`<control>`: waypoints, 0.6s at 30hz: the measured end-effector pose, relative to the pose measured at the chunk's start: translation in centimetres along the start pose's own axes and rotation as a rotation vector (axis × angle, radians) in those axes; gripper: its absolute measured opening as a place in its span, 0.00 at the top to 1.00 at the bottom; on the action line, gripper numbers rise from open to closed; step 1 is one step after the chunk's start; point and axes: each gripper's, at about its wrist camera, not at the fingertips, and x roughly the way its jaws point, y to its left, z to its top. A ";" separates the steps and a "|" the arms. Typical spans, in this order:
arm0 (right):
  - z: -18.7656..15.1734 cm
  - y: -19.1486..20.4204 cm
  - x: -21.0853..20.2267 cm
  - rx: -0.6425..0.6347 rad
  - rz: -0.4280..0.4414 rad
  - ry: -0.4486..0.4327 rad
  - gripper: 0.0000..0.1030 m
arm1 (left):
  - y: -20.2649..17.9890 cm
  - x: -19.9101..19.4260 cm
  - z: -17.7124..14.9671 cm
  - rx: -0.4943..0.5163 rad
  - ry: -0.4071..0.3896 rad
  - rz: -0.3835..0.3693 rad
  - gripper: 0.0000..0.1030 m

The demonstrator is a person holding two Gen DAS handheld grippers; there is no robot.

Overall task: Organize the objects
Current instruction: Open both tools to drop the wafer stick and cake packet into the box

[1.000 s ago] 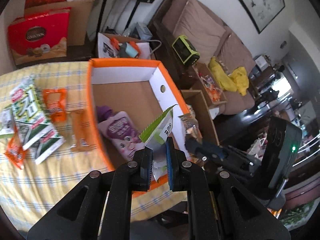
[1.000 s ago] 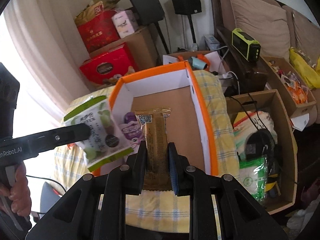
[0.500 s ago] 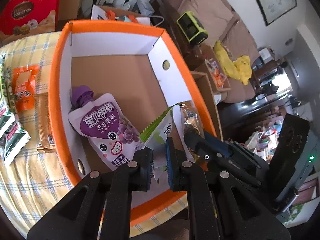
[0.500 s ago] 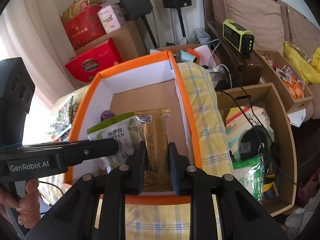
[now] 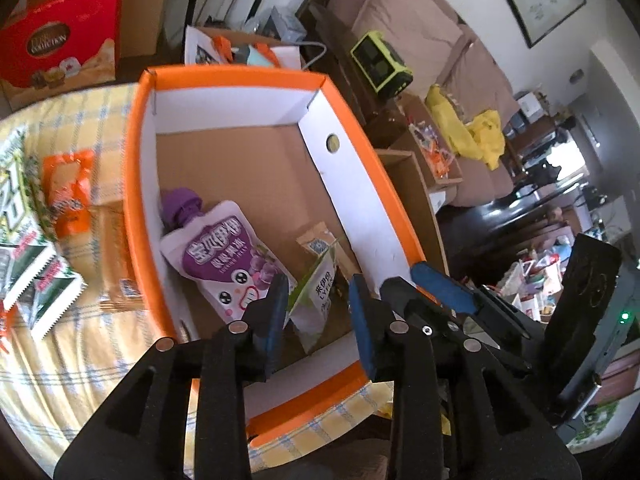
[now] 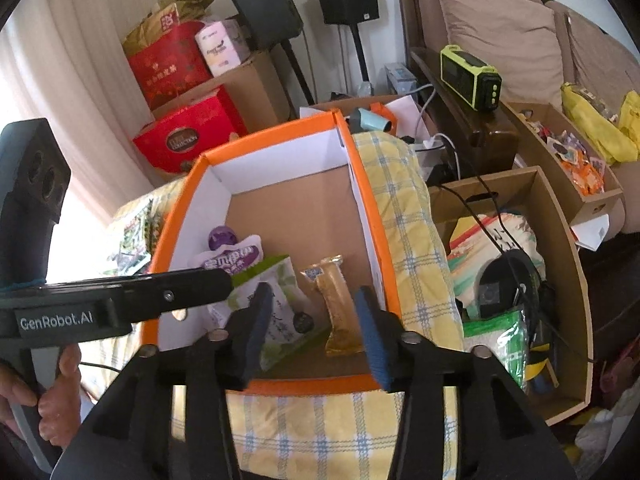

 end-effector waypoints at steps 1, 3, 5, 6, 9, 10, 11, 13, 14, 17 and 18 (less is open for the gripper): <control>0.0 0.1 -0.2 0.000 0.000 -0.004 0.49 | 0.1 -0.5 0.0 0.002 -0.006 0.003 0.66; 0.1 0.4 -0.8 -0.005 -0.003 -0.014 0.44 | 0.2 -1.4 -0.2 0.005 -0.024 0.020 0.53; 0.1 0.7 -1.3 -0.009 -0.002 -0.020 0.34 | 0.3 -2.5 -0.5 0.019 -0.049 0.037 0.43; 0.1 1.0 -1.5 -0.011 0.002 -0.022 0.29 | 0.3 -3.0 -0.7 0.028 -0.058 0.047 0.42; 0.2 1.9 -2.0 -0.028 0.007 -0.027 0.24 | 0.7 -4.4 -1.5 0.055 -0.081 0.083 0.42; 0.1 2.2 -2.1 -0.035 0.007 -0.026 0.20 | 0.8 -4.7 -1.6 0.059 -0.087 0.093 0.40; 0.1 2.6 -2.1 -0.042 0.008 -0.026 0.20 | 1.0 -5.0 -1.8 0.057 -0.093 0.105 0.33; 0.1 3.3 -2.2 -0.059 0.009 -0.024 0.19 | 1.8 -5.8 -2.1 0.037 -0.109 0.118 0.20; 0.1 3.7 -2.2 -0.066 0.010 -0.023 0.18 | 2.4 -6.3 -2.3 0.024 -0.120 0.120 0.17; 0.0 4.8 -2.1 -0.085 0.017 -0.019 0.17 | 3.7 -7.2 -2.7 -0.001 -0.129 0.126 0.16; -0.1 5.2 -2.1 -0.090 0.018 -0.018 0.17 | 4.2 -7.5 -2.8 -0.008 -0.130 0.126 0.16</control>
